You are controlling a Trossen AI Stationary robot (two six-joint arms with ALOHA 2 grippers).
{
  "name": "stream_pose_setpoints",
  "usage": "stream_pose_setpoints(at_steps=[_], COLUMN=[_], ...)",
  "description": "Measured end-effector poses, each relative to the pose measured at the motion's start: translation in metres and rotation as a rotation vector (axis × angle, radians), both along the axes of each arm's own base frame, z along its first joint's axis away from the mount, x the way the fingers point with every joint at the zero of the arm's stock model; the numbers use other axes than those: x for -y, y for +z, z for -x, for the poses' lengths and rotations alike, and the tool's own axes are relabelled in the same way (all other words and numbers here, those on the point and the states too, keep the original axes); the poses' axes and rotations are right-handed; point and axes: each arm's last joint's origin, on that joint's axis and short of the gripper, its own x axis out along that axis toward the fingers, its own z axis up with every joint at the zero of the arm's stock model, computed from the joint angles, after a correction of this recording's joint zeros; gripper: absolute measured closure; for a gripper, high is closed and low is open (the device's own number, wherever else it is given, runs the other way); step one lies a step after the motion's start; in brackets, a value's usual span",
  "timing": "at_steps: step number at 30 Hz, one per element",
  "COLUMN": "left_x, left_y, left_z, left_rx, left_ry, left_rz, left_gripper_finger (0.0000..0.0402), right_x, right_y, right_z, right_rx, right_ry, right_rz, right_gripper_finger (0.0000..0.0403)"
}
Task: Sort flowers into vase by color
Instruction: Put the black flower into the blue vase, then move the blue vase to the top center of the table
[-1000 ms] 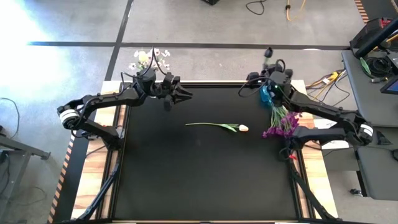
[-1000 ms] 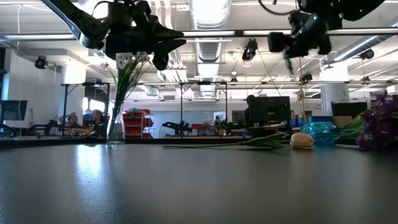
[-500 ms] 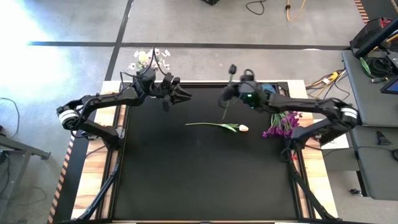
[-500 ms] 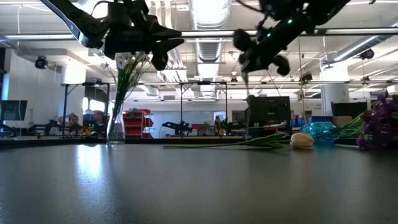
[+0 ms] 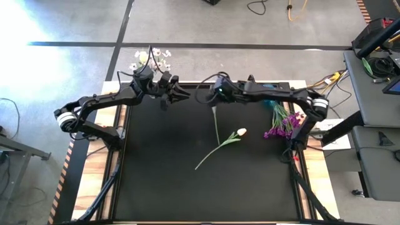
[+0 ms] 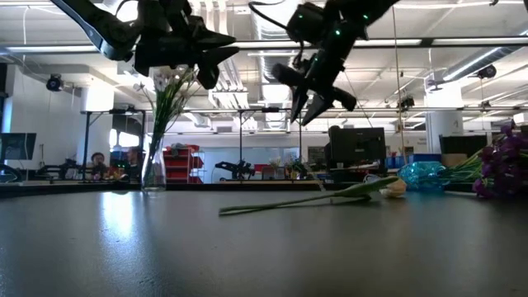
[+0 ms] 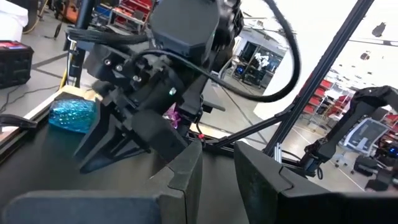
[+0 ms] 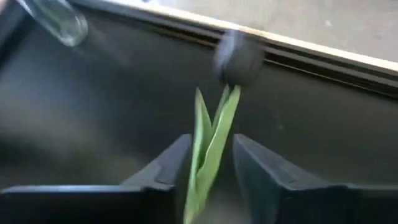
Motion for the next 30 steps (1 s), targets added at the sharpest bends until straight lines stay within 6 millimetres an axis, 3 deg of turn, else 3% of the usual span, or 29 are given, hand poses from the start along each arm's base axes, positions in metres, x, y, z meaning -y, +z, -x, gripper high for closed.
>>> stream_pose_setpoints(at_steps=[4, 7, 10, 14, 23, 30], left_x=[0.000, 0.000, 0.000, 0.001, 0.001, 0.001], left_y=[0.000, 0.000, 0.000, -0.001, -0.003, -0.003], left_z=[0.000, 0.000, 0.000, 0.000, 0.000, 0.000], left_rx=[-0.003, -0.002, -0.002, -0.004, -0.023, -0.023], left_ry=[0.000, 0.000, -0.004, -0.021, -0.021, -0.021], left_rz=[0.000, -0.002, -0.002, 0.000, 0.002, 0.002], left_gripper_finger=[0.0322, 0.0322, 0.0322, 0.0322, 0.0322, 0.0322], right_x=[0.001, 0.003, 0.007, 0.019, 0.041, 0.051], right_y=[0.024, 0.045, 0.065, 0.078, 0.061, 0.018], right_z=[-0.002, 0.007, 0.029, 0.075, 0.160, 0.192], right_rx=[-0.134, -0.216, -0.299, -0.435, -0.534, -0.551], right_ry=[0.077, 0.111, 0.109, 0.070, -0.074, -0.182], right_rz=[-0.015, -0.022, -0.054, -0.187, -0.406, -0.549], right_gripper_finger=[0.0216, 0.0191, 0.0184, 0.0189, 0.0233, 0.0236])
